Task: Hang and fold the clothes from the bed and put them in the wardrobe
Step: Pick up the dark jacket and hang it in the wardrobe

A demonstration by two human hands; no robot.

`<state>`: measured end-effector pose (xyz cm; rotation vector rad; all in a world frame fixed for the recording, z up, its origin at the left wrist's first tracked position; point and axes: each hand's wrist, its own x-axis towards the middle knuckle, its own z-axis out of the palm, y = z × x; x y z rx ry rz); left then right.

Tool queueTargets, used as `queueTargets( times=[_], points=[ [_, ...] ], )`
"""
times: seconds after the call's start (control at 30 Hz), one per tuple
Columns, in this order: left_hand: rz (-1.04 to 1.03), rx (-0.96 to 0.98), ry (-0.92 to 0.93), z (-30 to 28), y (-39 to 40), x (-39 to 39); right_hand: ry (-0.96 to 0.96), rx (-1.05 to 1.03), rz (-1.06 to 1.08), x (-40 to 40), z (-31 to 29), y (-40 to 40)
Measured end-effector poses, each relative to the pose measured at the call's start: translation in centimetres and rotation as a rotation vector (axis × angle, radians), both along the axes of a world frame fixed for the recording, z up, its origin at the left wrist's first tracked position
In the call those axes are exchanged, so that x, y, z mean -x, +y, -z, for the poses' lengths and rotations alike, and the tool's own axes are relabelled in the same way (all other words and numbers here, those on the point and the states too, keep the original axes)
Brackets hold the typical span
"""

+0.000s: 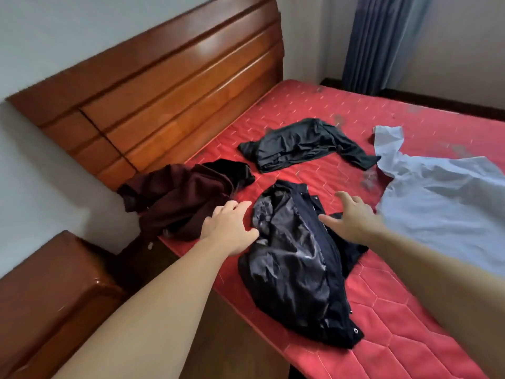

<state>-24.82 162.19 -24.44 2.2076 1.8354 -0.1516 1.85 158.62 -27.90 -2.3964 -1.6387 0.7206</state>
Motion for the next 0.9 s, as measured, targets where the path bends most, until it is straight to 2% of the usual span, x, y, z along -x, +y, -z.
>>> queueTargets(
  times=[0.3,0.4,0.5,0.6,0.67,0.73,0.83,0.9],
  points=[
    [0.181,0.322,0.027,14.7,8.2,-2.7,0.159,0.306,0.263,-0.8,13.4,2.1],
    [0.283,0.533,0.102,19.2,9.2,-3.6,0.236,0.348,0.318,0.7,17.5,2.2],
    [0.372,0.64,0.204,23.3,9.5,-4.2,0.291,0.412,0.395,2.7,21.6,2.0],
    [0.404,0.737,0.276,27.0,9.5,-4.0,0.232,0.59,0.526,4.4,25.6,1.8],
    [0.458,0.726,0.327,29.2,9.3,-3.5,0.173,0.701,0.591,4.8,28.0,1.4],
    [0.488,0.631,0.317,31.0,9.4,-3.0,0.249,0.752,0.655,5.1,30.1,0.9],
    [0.385,0.545,0.206,32.3,10.5,-2.7,0.443,0.666,0.693,6.5,32.4,0.8],
    [0.287,0.593,0.09,32.3,11.4,-2.8,0.388,0.553,0.669,7.7,32.7,0.8]
  ],
)
